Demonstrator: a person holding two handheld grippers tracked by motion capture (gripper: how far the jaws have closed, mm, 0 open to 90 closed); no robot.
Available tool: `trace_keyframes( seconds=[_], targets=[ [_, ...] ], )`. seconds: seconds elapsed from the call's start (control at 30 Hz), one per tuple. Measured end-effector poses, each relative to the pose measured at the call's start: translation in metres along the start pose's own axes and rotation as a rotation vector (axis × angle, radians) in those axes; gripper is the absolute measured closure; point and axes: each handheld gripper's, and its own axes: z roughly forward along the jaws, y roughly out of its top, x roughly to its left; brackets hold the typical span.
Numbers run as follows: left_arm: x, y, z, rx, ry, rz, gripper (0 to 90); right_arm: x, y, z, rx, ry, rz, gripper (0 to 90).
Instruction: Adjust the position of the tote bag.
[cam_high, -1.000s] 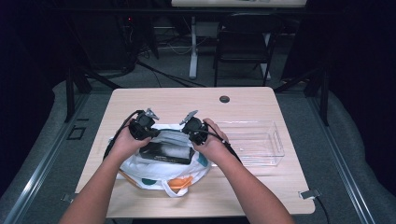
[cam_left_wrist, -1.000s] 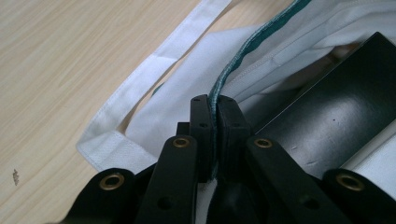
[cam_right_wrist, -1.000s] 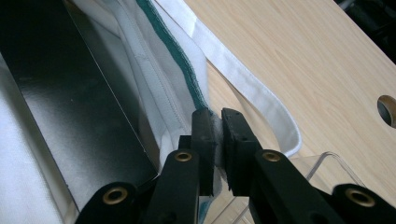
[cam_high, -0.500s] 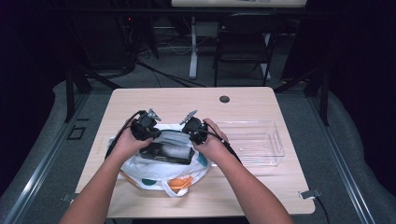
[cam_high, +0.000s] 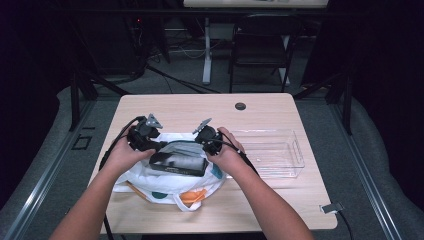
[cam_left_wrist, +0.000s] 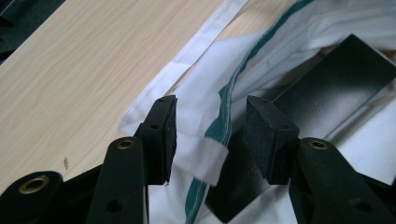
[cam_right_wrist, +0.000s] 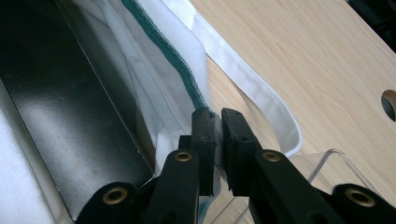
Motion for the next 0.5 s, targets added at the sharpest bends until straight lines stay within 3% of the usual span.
trace_keyframes(
  seconds=[0.5],
  targets=[
    [0.008,-0.035,-0.008,0.062,0.022,-0.008,55.2,-0.001,0.0,0.001,0.013,0.001,0.001,83.8]
  ],
)
